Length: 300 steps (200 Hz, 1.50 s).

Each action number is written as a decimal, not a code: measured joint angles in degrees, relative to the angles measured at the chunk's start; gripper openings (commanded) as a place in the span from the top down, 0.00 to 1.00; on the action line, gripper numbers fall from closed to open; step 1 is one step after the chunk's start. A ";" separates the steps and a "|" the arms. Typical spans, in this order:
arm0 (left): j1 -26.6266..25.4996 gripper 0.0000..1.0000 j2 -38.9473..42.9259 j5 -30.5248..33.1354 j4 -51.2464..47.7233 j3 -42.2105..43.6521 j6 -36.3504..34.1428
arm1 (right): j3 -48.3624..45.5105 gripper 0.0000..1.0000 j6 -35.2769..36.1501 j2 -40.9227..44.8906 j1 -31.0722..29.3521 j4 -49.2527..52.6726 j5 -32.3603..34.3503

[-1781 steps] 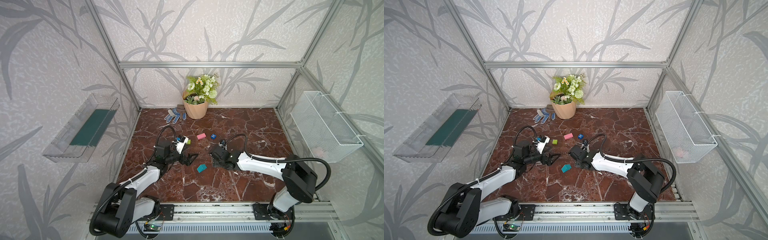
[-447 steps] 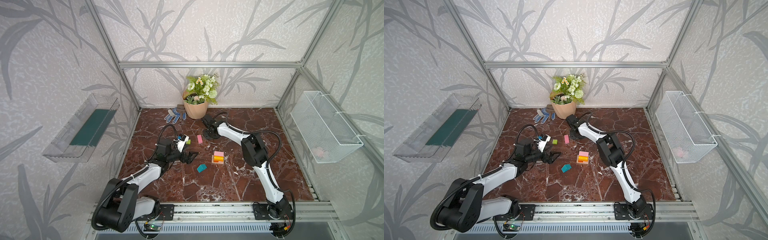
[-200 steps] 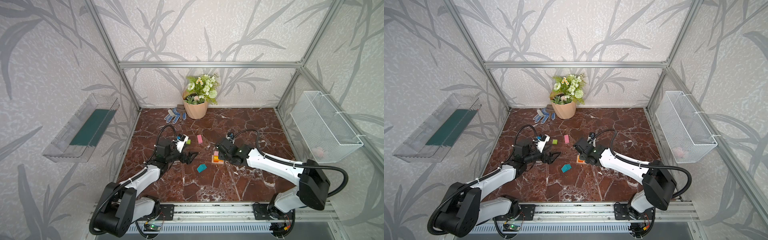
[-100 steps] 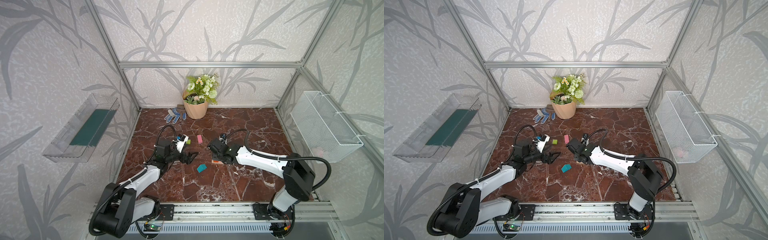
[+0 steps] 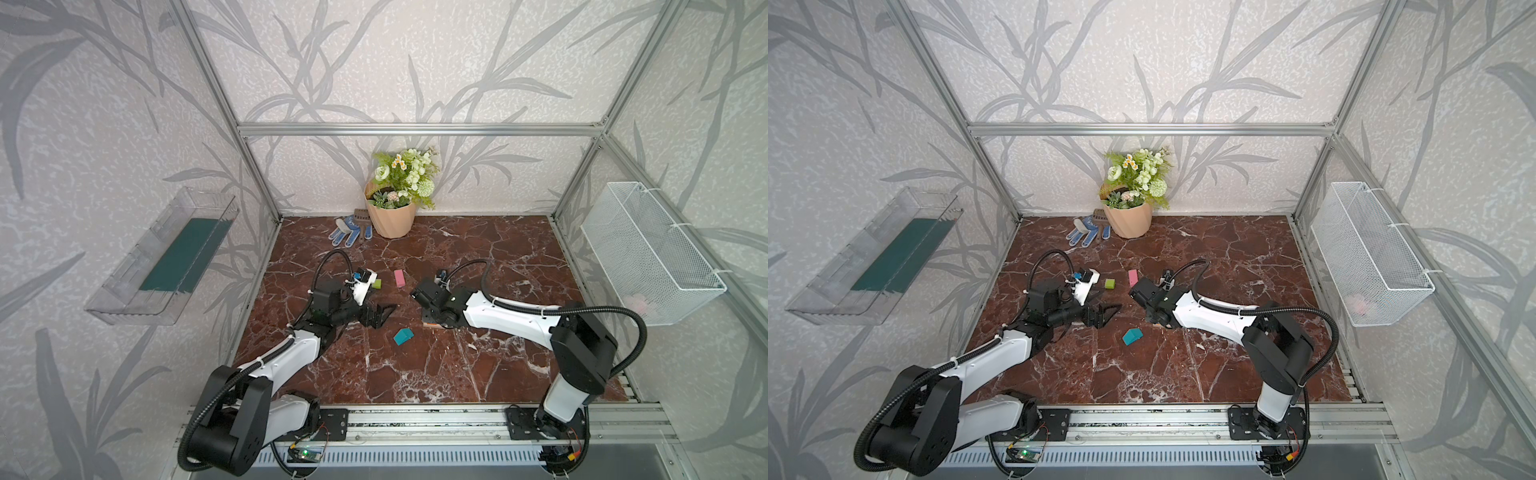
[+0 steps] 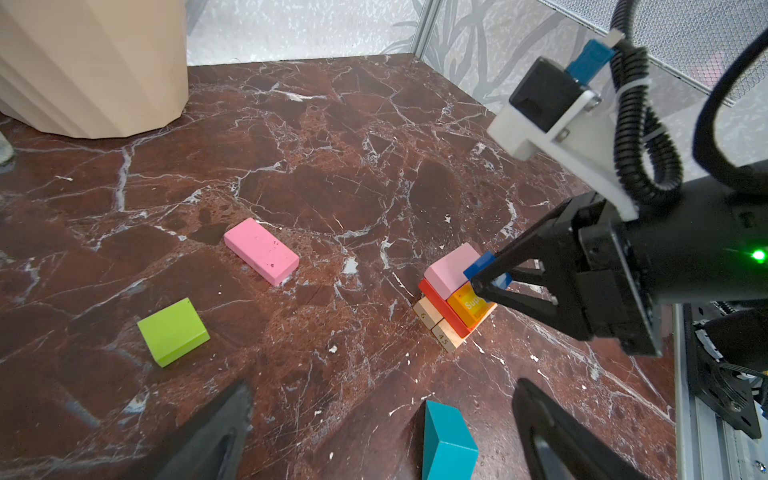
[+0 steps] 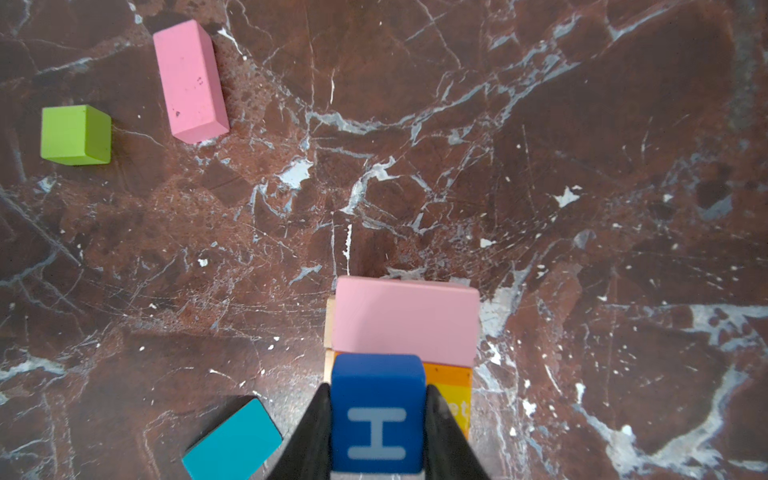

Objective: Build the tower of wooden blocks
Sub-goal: 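Lower the blue H cube onto the pink bar atop the stack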

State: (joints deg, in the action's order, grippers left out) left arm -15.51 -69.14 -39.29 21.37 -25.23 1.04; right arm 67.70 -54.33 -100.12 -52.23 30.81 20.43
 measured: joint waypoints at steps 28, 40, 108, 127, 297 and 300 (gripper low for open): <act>0.00 0.01 0.00 0.00 0.00 0.00 0.00 | 1.09 0.84 -0.07 -1.62 0.00 0.09 0.09; 0.00 0.01 0.00 0.00 -0.02 0.00 0.00 | 1.46 0.84 -0.09 -2.12 0.00 0.15 0.11; -0.20 0.01 0.00 -0.02 -0.04 0.00 0.00 | 1.68 0.83 -0.26 -2.71 0.00 0.79 0.68; -0.20 0.01 0.00 -0.02 -0.04 0.00 0.00 | 1.68 0.83 -0.33 -2.97 0.00 0.83 0.81; -0.26 0.01 0.00 -0.02 -0.11 0.00 -0.02 | 3.87 0.75 -0.55 -4.74 0.00 2.95 2.23; -0.26 0.01 0.00 -0.04 -0.11 0.00 -0.02 | 3.89 0.75 -0.52 -4.74 0.00 2.95 2.23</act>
State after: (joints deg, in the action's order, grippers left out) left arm -15.77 -69.14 -39.33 21.26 -25.23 1.02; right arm 71.59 -54.85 -104.86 -52.23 33.76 22.65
